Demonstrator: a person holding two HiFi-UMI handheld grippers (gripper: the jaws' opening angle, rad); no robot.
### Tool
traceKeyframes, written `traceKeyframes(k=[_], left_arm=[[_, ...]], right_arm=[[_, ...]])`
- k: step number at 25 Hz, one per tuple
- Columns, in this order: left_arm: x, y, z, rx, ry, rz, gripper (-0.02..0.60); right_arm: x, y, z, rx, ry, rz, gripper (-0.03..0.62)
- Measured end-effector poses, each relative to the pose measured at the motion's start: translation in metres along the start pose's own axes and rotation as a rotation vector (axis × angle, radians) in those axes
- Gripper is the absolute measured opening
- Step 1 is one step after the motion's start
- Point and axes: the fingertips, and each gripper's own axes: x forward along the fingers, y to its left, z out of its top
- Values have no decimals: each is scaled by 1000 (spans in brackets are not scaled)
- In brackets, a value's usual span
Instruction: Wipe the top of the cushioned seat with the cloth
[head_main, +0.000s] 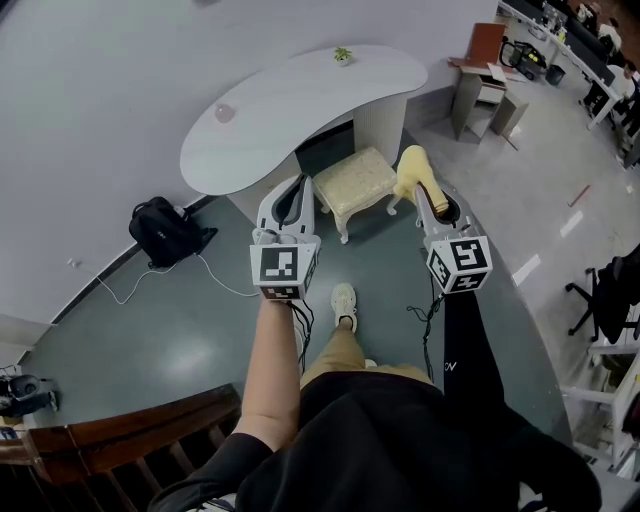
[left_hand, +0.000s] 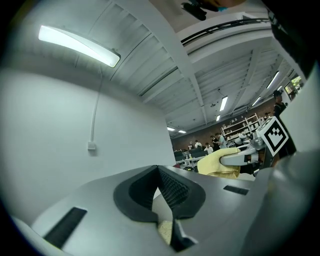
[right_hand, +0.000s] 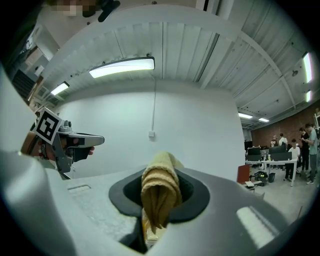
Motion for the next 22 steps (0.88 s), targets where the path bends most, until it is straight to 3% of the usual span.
traceKeyframes(k=[12, 22], left_arm=[[147, 76, -42, 2, -25, -44, 8], [241, 144, -108, -18, 38, -45, 8]], right_arm=[[150, -47, -31, -26, 76, -9, 58], [275, -62, -75, -3, 173, 28, 58]])
